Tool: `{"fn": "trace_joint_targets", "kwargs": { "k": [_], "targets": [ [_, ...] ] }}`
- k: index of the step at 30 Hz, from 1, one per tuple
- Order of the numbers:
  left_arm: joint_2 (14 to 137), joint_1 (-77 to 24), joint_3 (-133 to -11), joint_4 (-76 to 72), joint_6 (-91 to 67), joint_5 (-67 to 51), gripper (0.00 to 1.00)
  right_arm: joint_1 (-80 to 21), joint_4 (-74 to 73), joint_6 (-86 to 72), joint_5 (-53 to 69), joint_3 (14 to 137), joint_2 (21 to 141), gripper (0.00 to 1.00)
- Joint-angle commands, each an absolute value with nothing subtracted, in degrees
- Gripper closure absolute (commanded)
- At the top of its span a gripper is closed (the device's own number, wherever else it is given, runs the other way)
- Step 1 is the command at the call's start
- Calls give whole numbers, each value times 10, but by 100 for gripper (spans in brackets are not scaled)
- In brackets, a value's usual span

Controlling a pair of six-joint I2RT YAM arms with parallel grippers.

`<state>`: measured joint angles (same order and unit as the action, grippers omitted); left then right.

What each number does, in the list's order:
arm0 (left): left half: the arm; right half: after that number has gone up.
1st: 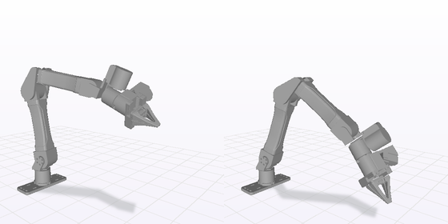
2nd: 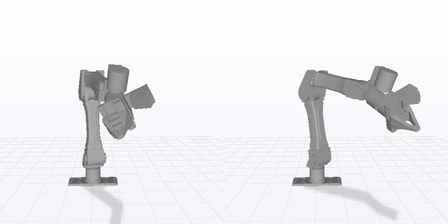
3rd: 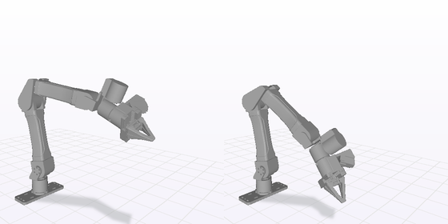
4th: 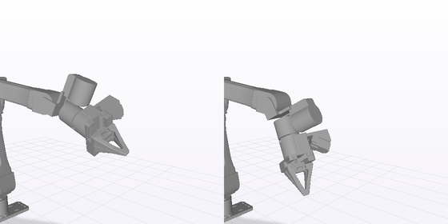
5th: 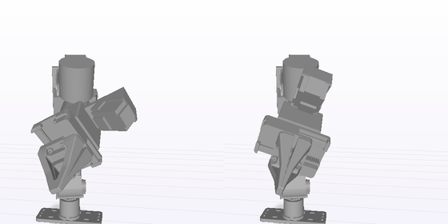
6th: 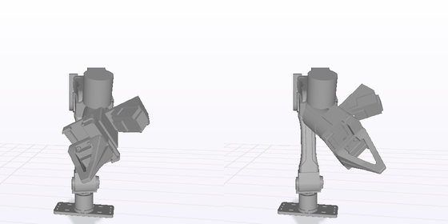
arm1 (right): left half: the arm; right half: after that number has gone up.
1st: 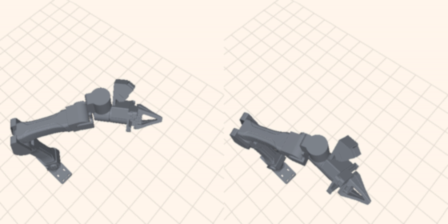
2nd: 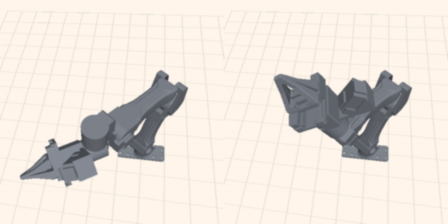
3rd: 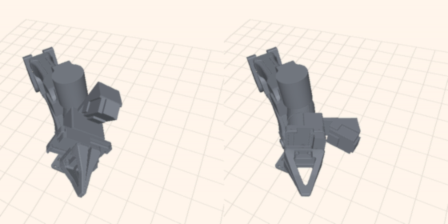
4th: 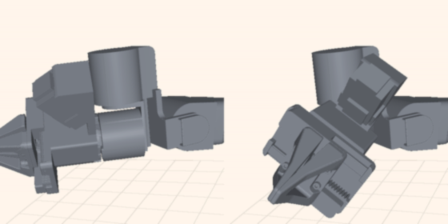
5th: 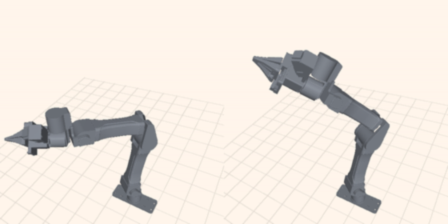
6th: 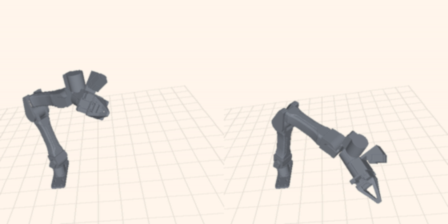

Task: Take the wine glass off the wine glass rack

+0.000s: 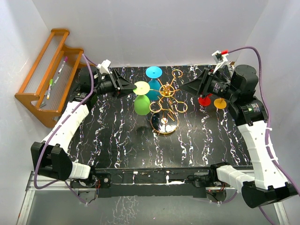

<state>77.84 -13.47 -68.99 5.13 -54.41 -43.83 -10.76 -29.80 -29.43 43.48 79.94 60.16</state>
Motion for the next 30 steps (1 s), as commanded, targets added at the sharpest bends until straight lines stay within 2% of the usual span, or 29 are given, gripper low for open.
{"fn": "trace_joint_targets", "kwargs": {
  "k": [1,10,13,18,21,23,30],
  "targets": [
    [777,-143,-718,31,-540,-438,56,-107,-265,-293,439,794,591,63],
    [794,-157,-731,31,-542,-436,65,-107,-259,-298,439,785,590,63],
    [791,-159,-731,33,-541,-434,74,-107,-255,-300,438,782,588,64],
    [795,-160,-733,38,-540,-438,83,-107,-250,-306,435,781,586,64],
    [794,-159,-734,42,-538,-436,95,-107,-250,-306,433,780,585,64],
    [791,-160,-736,49,-536,-435,99,-107,-250,-306,431,778,585,64],
    [788,-159,-767,94,-512,-419,100,-107,-245,-312,427,773,582,64]
  ]
}}
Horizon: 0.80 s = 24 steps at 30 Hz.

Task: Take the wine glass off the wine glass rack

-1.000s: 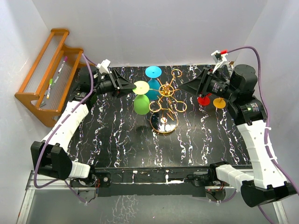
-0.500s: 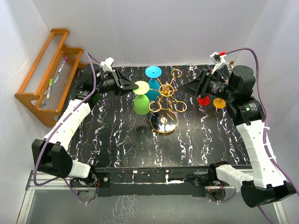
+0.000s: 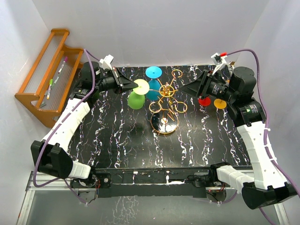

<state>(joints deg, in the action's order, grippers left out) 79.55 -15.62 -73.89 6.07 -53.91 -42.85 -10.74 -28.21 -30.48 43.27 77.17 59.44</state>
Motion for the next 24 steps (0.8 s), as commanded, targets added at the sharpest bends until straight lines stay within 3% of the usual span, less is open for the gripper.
{"fn": "trace_joint_targets", "kwargs": {
  "k": [1,11,24],
  "targets": [
    [788,-160,-768,91,-517,-421,100,-107,-244,-312,427,773,581,64],
    [797,-160,-747,-31,-623,-477,100,-107,-231,-324,424,761,573,64],
    [801,-184,-750,-22,-626,-490,100,-107,-221,-330,426,750,572,64]
  ]
}}
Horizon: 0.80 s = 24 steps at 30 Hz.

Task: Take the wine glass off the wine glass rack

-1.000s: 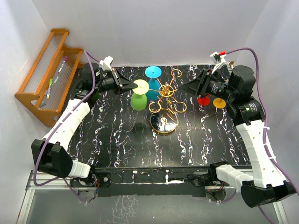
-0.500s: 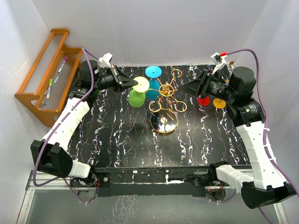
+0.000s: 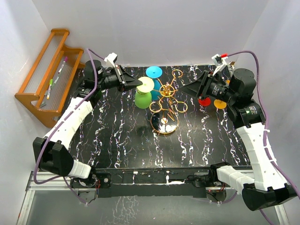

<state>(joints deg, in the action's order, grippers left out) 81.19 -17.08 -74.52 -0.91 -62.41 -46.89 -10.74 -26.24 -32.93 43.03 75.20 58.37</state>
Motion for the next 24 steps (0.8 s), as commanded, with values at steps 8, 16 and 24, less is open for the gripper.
{"fn": "trace_joint_targets", "kwargs": {
  "k": [8,16,24],
  "targets": [
    [813,-210,-757,-14,-617,-481,100,-106,-212,-336,429,742,570,64],
    [844,-211,-785,-13,-604,-459,100,-107,-209,-339,434,736,566,64],
    [856,-210,-803,-5,-588,-423,100,-107,-210,-340,435,736,563,64]
  ]
}}
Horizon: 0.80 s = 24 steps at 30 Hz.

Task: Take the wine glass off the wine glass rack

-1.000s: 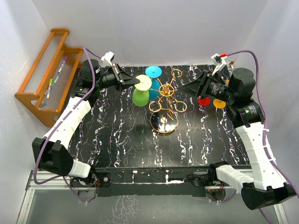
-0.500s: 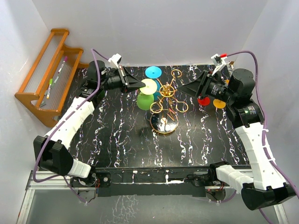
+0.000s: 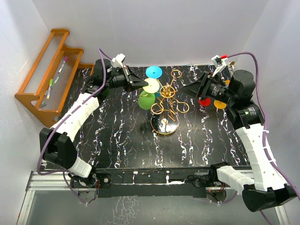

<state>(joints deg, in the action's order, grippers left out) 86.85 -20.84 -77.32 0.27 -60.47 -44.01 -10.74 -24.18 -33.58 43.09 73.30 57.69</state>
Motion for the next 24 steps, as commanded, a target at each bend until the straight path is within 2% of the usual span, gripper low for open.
{"fn": "trace_joint_targets", "kwargs": {
  "k": [1,10,19,24],
  "targets": [
    [856,-210,-804,-6,-588,-420,100,-107,-210,-339,435,737,563,64],
    [840,-197,-798,4,-583,-410,100,-107,-211,-338,437,745,569,64],
    [786,-123,-750,20,-574,-431,100,-107,-208,-341,449,754,582,64],
    [747,-110,-735,16,-574,-457,100,-107,-202,-340,499,761,597,64]
  ]
}}
